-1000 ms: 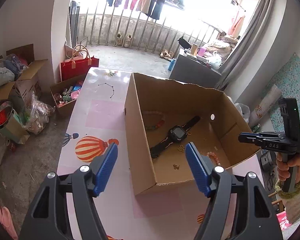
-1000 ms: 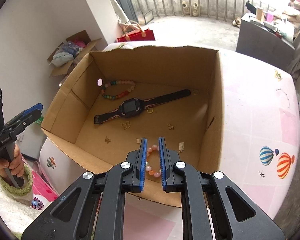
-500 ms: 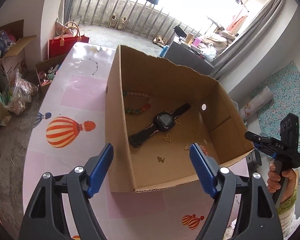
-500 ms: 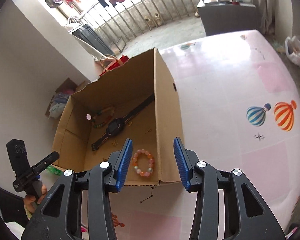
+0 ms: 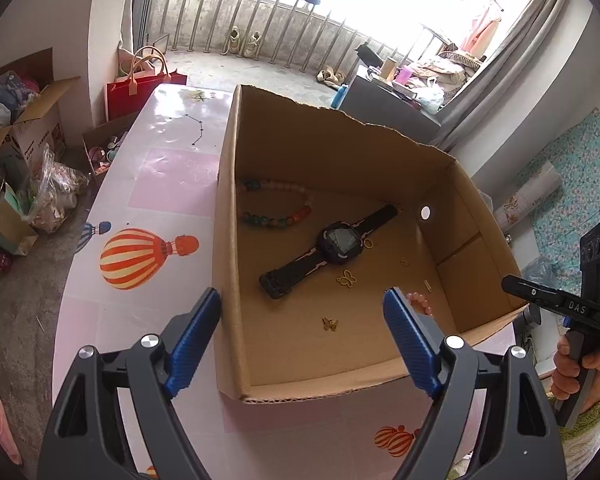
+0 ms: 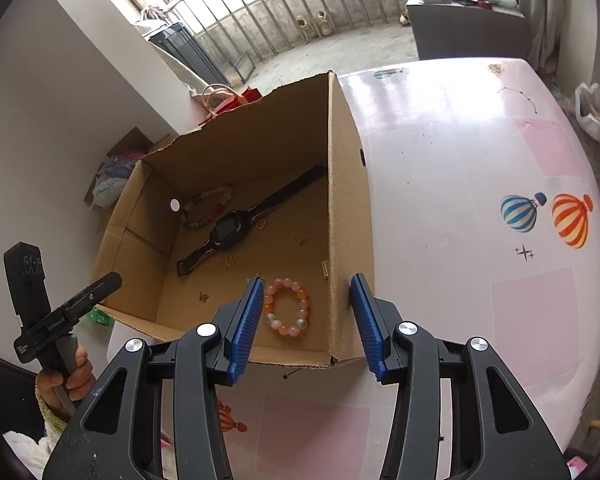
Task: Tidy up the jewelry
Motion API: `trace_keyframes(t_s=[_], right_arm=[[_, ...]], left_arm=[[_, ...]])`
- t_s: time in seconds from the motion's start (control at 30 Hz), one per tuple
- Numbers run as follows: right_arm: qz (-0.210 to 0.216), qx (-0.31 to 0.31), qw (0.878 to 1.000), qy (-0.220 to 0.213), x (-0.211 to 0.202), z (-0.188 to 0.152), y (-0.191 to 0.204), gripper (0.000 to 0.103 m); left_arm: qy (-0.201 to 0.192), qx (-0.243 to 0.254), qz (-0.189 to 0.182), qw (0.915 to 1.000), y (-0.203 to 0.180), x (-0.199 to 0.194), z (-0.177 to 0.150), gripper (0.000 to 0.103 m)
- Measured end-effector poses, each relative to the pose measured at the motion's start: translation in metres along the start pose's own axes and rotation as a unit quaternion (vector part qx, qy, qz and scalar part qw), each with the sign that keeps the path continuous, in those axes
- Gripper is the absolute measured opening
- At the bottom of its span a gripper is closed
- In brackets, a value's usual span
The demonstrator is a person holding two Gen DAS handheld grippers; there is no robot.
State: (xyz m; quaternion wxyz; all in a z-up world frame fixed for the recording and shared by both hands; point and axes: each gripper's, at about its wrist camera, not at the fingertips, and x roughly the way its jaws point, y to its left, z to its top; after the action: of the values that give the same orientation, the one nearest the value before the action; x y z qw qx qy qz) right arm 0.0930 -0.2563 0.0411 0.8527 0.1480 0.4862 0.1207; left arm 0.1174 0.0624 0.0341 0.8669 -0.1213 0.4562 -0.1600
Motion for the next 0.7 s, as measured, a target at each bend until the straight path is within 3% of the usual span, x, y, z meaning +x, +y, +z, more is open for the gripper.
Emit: trace_keyframes(t_s=[0.47, 0.5, 0.6, 0.7], right_arm=[[0.015, 0.014, 0.999, -0.028, -0.042, -0.069, -0.003, 0.051], [0.017, 0.015, 0.999, -0.032, -0.044, -0.070, -0.004, 0.051], [-0.019, 0.009, 0.998, -0.064, -0.061, -0.073, -0.001, 0.053], [-0.054, -0.018, 0.991, -0.117, -0.088, -0.080, 0.011, 0.061]], left_arm=[[0.003, 0.012, 0.000, 0.9999, -0.018, -0.051, -0.073, 0.081], [-0.005, 0.020, 0.008, 0.9998, -0.021, -0.054, -0.075, 0.081], [-0.056, 0.057, 0.077, 0.9939, -0.033, -0.074, -0.082, 0.082], [-0.098, 0.066, 0.071, 0.9904, -0.038, -0.100, -0.087, 0.085]])
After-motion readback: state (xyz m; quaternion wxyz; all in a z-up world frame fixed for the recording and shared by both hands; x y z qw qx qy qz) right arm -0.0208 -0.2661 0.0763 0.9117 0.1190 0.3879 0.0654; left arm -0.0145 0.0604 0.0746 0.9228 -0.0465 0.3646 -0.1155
